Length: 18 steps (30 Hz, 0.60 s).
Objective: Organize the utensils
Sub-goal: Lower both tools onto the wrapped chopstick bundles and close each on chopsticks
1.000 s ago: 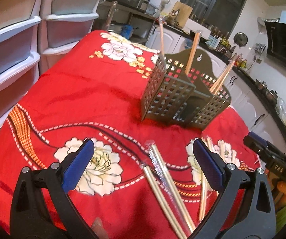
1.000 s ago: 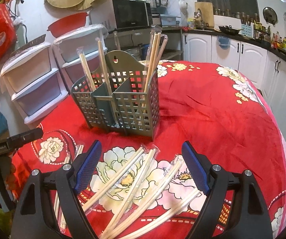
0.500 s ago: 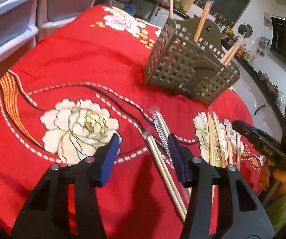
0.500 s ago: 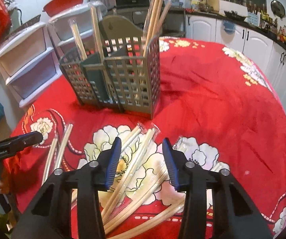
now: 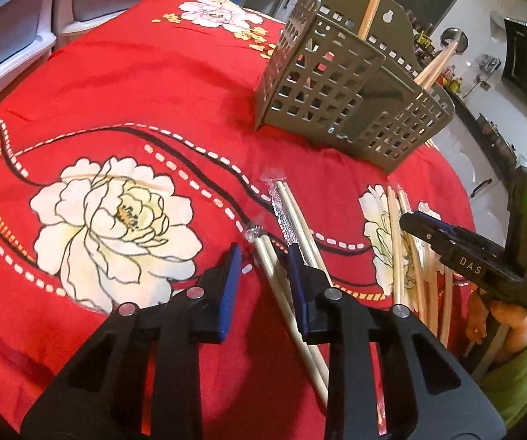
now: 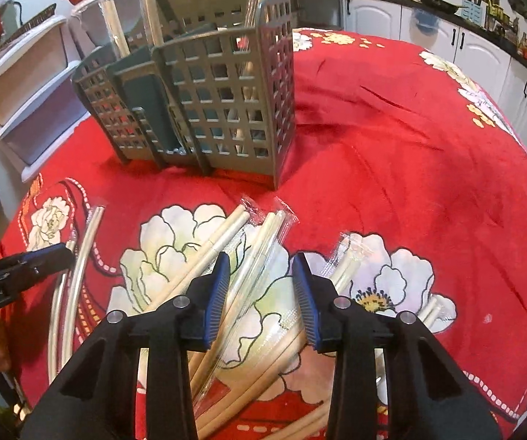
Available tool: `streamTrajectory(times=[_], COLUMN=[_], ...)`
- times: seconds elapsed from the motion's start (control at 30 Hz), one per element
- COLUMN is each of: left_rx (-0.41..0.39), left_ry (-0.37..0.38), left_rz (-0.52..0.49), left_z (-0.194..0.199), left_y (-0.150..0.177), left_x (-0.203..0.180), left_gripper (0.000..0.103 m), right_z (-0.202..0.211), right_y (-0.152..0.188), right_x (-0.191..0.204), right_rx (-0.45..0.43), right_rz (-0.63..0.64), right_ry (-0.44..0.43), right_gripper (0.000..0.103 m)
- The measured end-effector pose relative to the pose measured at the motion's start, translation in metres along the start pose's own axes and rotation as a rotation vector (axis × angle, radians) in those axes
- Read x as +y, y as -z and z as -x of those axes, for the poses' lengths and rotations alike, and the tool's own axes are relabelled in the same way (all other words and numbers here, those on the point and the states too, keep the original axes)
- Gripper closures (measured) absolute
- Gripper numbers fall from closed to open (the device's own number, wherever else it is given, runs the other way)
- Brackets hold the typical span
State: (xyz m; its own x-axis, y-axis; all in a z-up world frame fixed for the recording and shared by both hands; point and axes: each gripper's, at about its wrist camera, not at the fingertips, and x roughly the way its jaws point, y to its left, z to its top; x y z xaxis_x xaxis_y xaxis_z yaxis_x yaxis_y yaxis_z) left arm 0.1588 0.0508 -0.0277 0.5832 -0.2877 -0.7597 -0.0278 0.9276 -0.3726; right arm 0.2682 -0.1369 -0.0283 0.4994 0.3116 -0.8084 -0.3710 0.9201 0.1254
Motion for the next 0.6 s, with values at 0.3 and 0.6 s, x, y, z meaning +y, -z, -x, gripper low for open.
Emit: streamTrajectory(times=[0.3,0.6], left_rx=[0.001,-0.016], left_ry=[-0.009,-0.009], left_rz=[-0.005,-0.005], left_z=[-0.009,-0.011], left_y=[-0.008,-0.009], left_x=[-0.001,0.001], left_gripper=[0.088,0.095], right_z=[-0.011,-0.019], right_y=[-0.008,-0.016], right_x=[0.004,0.003], right_rx=[-0.002,-0.011], right_rz=[0.03,0.029], right_ry=[0.049,0.074], right_gripper=[0.071,0.074])
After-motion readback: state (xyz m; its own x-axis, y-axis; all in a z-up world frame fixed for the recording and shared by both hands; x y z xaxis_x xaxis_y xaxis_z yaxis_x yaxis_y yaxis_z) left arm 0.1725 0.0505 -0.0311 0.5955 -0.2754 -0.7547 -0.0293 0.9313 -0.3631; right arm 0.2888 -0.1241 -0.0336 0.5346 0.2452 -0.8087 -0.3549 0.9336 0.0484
